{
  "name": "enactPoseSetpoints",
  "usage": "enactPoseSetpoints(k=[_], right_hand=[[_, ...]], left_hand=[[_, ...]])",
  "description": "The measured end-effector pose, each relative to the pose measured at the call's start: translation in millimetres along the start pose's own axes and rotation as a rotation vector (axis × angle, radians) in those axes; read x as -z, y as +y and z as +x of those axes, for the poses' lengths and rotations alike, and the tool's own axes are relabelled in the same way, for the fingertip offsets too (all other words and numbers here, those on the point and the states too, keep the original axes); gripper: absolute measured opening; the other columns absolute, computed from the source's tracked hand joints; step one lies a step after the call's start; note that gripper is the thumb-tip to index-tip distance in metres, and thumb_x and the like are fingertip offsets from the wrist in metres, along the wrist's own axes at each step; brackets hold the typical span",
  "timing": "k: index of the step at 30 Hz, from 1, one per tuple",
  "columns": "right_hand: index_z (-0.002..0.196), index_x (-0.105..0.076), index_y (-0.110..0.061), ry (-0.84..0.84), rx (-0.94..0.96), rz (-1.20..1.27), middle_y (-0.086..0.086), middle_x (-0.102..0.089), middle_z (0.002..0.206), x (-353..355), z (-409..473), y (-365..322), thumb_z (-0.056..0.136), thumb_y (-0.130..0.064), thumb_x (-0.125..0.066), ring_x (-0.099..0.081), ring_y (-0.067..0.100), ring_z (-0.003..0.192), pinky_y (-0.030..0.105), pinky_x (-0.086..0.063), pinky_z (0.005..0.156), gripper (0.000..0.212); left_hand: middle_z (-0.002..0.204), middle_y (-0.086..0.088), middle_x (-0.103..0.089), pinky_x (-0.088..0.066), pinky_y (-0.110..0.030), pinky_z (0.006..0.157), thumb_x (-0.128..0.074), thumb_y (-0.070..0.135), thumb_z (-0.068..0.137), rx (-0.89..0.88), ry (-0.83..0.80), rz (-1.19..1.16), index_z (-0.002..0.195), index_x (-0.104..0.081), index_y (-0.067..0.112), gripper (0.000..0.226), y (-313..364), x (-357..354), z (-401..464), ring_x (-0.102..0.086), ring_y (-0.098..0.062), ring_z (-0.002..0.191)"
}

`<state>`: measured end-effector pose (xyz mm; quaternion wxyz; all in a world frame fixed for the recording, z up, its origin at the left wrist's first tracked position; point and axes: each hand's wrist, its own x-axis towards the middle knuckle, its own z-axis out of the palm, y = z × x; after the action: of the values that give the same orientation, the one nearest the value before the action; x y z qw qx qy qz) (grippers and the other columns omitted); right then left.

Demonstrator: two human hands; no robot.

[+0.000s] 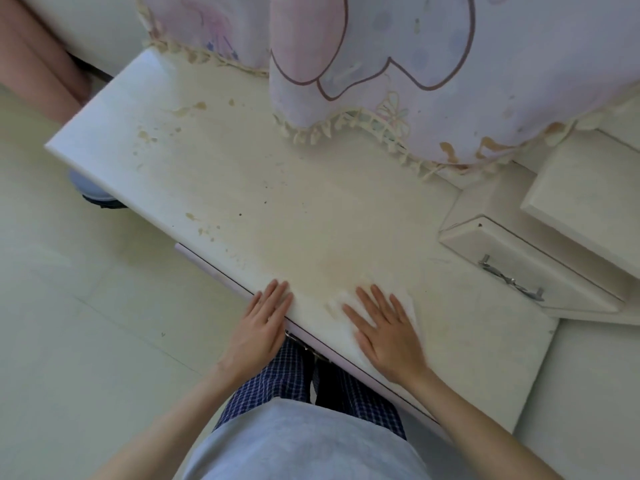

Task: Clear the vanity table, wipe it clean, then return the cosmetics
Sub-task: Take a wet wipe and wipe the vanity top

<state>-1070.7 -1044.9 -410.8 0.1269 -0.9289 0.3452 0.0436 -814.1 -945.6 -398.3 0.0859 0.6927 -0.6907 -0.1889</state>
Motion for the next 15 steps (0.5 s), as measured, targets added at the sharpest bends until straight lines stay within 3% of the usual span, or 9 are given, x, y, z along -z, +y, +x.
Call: enactPoseSetpoints(k=[5,9,15], right_hand=[[0.146,-0.024,-0.032,-0.009,-0.122,0.058,0.004,-0.024,0.153,-1,-21,-5,0.100,-0.037,-0.018,-0.011,0.024,0.143,0.047,-0.014,0.113,0.046],[0.144,-0.030,-0.031,0.062,-0.231,0.064,0.009,-0.028,0.151,-3,21,-31,0.096,-0.035,-0.029,-0.015,0.029,0.142,0.052,-0.013,0.112,0.048],[0.141,-0.037,-0.030,0.095,-0.113,0.055,0.009,-0.031,0.150,7,124,-23,0.093,-0.034,-0.029,-0.021,0.030,0.140,0.048,-0.010,0.112,0.049]], left_hand=[[0.147,-0.015,-0.034,-0.016,-0.037,0.115,-0.014,0.030,0.102,0.058,0.028,0.021,0.137,-0.042,0.001,0.053,9,-3,-1,-0.020,-0.026,0.140],[0.145,-0.015,-0.038,-0.018,-0.038,0.114,-0.019,0.030,0.101,0.137,0.062,0.018,0.135,-0.045,0.001,0.052,22,-7,-1,-0.025,-0.024,0.139],[0.145,-0.015,-0.038,-0.022,-0.040,0.112,-0.016,0.032,0.101,0.219,0.098,0.002,0.134,-0.045,-0.001,0.055,36,-14,0,-0.029,-0.027,0.138]])
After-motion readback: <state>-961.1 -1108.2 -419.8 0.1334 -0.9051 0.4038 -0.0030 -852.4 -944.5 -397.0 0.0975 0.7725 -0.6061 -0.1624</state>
